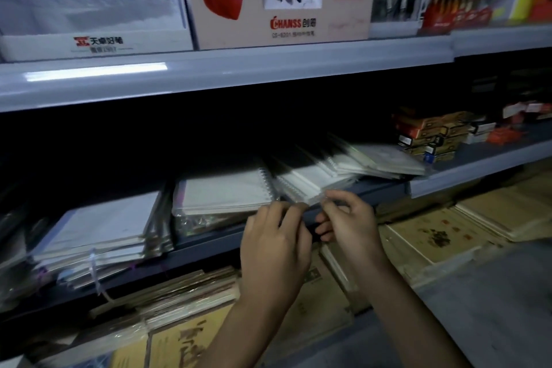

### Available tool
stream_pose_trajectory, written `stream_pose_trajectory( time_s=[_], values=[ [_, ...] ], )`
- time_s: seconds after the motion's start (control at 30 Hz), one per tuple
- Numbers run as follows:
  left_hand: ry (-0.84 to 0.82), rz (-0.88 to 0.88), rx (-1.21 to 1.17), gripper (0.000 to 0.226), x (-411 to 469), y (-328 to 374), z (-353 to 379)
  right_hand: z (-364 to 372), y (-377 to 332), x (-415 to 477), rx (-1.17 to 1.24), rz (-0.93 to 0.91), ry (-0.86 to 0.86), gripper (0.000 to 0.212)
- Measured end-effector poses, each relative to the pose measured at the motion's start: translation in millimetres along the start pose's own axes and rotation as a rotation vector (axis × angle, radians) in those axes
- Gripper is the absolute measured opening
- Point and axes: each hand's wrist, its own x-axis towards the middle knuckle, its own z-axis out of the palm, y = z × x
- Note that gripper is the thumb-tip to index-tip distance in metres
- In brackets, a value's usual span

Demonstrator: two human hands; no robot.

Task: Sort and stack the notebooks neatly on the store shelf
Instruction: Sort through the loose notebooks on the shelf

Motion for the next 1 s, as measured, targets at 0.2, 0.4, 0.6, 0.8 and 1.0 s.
stream_pose_trajectory(
  time_s=[0.2, 0.4, 0.6, 0.8, 1.0],
  values=[
    [-0.320, -0.427, -0.575, 0.022, 37.6, 57.2, 51.7, -63.7, 0.9, 12.6, -0.157, -0.014, 0.153, 0.011],
    [-0.394, -0.794, -0.999, 0.034, 98.4, 98.6, 103.5, -108.9, 7.6, 14.3, -0.165, -0.001, 0.266, 0.018],
    [-0.375, -1.084, -1.085, 0.031, 128.0, 119.3, 132.1, -125.6, 4.0, 9.2, -0.163, -0.027, 0.282, 0.021],
    [-0.346, -1.090, -1.062, 0.017, 138.2, 116.8, 135.1, -130.9, -3.1, 2.6, -0.117, 0.014, 0.278, 0.024],
    [-0.266, -1.086, -1.204, 0.019, 119.2, 101.7, 90.3, -120.0, -13.7, 0.9, 0.170, 0.225, 0.261, 0.032]
  ],
)
